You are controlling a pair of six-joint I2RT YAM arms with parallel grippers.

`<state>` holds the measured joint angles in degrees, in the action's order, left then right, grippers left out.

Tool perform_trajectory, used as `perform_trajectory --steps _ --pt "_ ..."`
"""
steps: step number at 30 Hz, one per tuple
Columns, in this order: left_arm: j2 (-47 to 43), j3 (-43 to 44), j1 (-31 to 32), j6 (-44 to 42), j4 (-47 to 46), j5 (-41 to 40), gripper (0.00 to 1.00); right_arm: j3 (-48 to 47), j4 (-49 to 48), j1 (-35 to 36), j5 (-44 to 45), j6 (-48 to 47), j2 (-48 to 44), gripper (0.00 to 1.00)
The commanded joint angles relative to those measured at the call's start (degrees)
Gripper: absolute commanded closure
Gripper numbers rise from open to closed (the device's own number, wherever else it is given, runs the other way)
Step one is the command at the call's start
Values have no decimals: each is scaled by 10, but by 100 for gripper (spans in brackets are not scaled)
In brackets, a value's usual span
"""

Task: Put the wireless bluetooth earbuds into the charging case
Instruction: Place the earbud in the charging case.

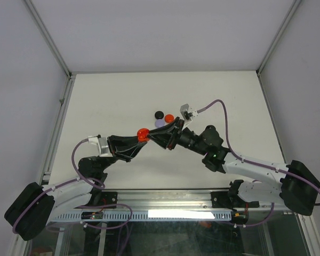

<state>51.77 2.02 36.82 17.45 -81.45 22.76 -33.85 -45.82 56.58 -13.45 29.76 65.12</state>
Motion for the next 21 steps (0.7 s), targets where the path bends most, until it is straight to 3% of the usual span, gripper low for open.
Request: perform_trajectory --steps 1,4,6,7,8,17,18,21 --pt "7 -1 5 12 -79 6 96 -9 40 3 28 -31 -36 68" --pt "17 -10 5 14 -78 9 97 -17 79 3 33 -48 -55 60" --pt "23 -15 5 18 -74 10 97 -25 119 2 33 -48 -66 60" --pt "26 -16 5 22 -71 12 97 -31 137 1 33 -73 -71 51" --pt "31 -15 5 26 -65 18 98 -36 155 -1 32 -82 -75 48" --pt "64 -6 5 61 -63 85 98 -88 256 -56 32 -82 -58 48" --pt "66 -3 5 63 -64 90 98 -90 254 -60 -67 -69 -50 32" --pt "74 7 5 71 -71 95 98 -101 248 -65 -139 -49 -25 25"
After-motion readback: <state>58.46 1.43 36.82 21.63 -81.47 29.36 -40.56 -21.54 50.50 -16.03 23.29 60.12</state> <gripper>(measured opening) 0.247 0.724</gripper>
